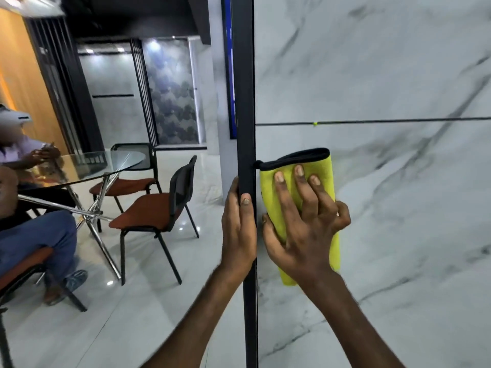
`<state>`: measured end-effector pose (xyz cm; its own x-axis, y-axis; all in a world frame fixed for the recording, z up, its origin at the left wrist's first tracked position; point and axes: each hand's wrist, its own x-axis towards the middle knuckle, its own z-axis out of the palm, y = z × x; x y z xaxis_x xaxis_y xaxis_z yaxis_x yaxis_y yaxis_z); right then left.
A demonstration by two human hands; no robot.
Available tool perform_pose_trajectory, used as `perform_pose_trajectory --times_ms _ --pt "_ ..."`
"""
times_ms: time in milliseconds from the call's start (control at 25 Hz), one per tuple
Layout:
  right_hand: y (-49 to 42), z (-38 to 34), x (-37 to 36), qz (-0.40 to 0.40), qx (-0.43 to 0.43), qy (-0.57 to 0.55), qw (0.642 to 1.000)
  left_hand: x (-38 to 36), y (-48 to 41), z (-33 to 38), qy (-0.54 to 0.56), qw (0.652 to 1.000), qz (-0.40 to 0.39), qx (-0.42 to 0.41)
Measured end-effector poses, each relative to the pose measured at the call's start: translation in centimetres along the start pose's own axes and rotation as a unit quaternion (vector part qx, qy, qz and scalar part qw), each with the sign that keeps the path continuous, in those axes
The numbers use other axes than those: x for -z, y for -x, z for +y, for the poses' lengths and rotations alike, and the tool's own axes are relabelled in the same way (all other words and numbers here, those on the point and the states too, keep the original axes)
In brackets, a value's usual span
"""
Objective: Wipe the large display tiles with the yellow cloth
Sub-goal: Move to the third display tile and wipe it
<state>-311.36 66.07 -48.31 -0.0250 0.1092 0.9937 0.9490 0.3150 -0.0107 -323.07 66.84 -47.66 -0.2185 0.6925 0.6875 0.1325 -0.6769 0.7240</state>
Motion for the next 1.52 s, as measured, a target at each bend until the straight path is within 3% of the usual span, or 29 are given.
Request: perform_pose_trajectory --times_ms 160,400,680,760,920,1120,1360,1440,1520 --pt "1.1 0.0 -0.3 0.033 0.011 -0.013 0.999 -0.2 -0.5 -1.8 0.009 0.997 0.014 -0.078" --pt "4.4 -0.2 -1.4 0.056 0.022 0.026 0.998 -0.3 -0.8 -2.9 0.016 0.992 0.024 -0.12" --pt "-8.0 -0.7 -0.3 0.077 0.018 0.007 0.997 -0.3 -0.7 -2.6 0.016 0.991 0.038 -0.123" --pt "-7.9 -0.6 -0.5 0.08 0.02 0.023 0.996 -0.2 -0.3 -2.9 0.025 0.994 0.029 -0.106" --pt "3.9 -0.2 -1.5 0.073 0.02 0.032 0.997 0.7 5.4 -7.5 0.064 0.998 -0.022 -0.007" --pt "23.6 -0.6 -2.7 -0.029 0.005 0.052 0.998 1.9 11.8 -13.6 0.13 0.98 -0.068 0.134" --pt "15.1 -0.8 -2.2 0.027 0.02 -0.004 0.999 1.6 15.5 -15.6 0.091 0.983 -0.021 0.157" --pt "17.1 -0.2 -2.9 0.06 0.008 -0.003 0.998 1.0 16.4 -16.8 0.101 0.985 0.007 0.142" --pt "24.6 0.2 -3.6 0.036 0.016 0.011 0.999 0.8 16.6 -17.9 0.073 0.989 0.037 0.123"
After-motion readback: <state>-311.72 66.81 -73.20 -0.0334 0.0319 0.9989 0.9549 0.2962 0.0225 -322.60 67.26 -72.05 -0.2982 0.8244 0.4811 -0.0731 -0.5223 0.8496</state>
